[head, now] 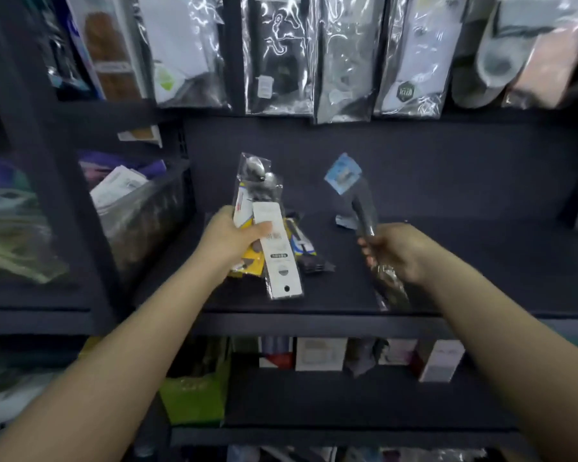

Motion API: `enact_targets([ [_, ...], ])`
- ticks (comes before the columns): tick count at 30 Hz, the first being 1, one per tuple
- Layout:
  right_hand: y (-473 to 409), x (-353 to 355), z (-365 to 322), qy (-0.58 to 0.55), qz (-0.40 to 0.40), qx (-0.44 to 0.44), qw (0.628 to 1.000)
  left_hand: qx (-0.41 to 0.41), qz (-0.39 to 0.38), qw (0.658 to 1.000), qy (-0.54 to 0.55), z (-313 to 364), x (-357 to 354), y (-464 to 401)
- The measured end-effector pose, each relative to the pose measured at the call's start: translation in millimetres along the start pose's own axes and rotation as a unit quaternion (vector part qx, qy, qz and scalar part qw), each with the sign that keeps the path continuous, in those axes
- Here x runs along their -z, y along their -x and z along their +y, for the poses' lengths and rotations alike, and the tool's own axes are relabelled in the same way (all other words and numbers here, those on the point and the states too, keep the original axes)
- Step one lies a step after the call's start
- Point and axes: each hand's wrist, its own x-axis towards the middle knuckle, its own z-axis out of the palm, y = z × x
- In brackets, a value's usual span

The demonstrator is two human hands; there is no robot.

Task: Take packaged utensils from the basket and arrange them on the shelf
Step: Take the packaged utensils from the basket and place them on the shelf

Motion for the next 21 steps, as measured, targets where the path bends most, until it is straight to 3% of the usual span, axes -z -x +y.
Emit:
enact_targets([
  [3,-46.8,29.5,-23.0,0.154,0.052,0.022,0.987,-0.001,0.042,0.995,-0.088,-4.7,-12.0,-46.7],
  [7,-92.4,34.1,-37.3,0.332,0.087,0.039,0.939,0.046,0.055,0.976,-0.206,-17.3,-17.8,-81.2],
  [12,-114.6,6.1,-24.5,0.357,0.039,0.035,0.933,0.049,0.044,0.899,-0.433,-27.8,-28.8,-88.1],
  [16,-126.9,-2.9,-0.3,0.399,0.009,0.024,0.916,-0.028,0.044,0.818,-0.573,-21.9,-35.3,-76.6],
  [18,-126.0,-4.6,11.2,0.473,0.008,0.059,0.879,-0.098,0.019,0.818,-0.566,-16.2,-35.3,-64.5],
  [20,-114.8,-7.4,17.4,0.553,0.028,0.167,0.815,-0.184,0.013,0.832,-0.524,-10.7,-32.7,-43.5],
  [21,-102.7,-10.3,19.0,0.55,0.032,0.231,0.802,-0.228,0.014,0.835,-0.501,-10.3,-29.5,-31.4],
])
